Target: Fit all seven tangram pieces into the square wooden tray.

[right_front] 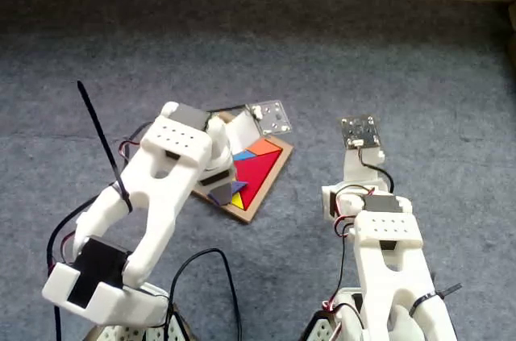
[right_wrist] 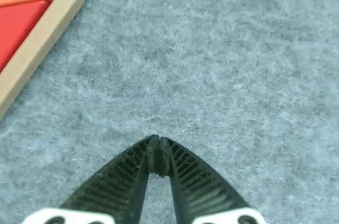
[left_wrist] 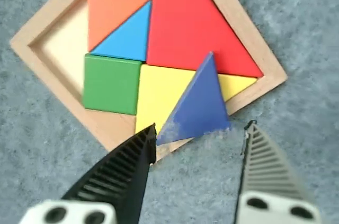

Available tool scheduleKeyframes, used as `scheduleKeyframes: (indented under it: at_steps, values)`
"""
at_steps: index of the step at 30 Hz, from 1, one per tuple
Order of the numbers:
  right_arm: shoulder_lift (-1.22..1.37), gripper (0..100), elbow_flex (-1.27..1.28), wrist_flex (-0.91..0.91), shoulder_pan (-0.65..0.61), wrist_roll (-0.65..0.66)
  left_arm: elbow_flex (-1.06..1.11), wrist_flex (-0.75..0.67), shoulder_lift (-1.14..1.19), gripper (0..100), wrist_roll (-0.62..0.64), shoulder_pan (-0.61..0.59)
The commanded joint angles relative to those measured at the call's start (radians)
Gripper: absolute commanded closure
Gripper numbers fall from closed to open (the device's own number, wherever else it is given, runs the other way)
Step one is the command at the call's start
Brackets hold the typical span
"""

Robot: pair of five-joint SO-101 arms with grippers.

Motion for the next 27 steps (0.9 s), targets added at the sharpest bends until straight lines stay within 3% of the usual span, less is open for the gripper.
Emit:
scheduleKeyframes:
  at_steps: [1,10,18,27]
  values:
    - [-0.028,98.9,-0.008,-0.021,0.008,0.037,0.067,-0.063,-0.044,77,0.005,0.073]
    - [-0.028,98.9,-0.005,-0.021,0.008,0.049,0.272,-0.324,-0.047,77,0.008,0.088]
    - [-0.028,98.9,-0.005,-0.021,0.008,0.049,0.288,-0.328,-0.053,84,0.006,0.104]
    - [-0.028,98.9,-0.005,-0.021,0.008,0.051,0.170,-0.334,-0.042,84,0.014,0.033]
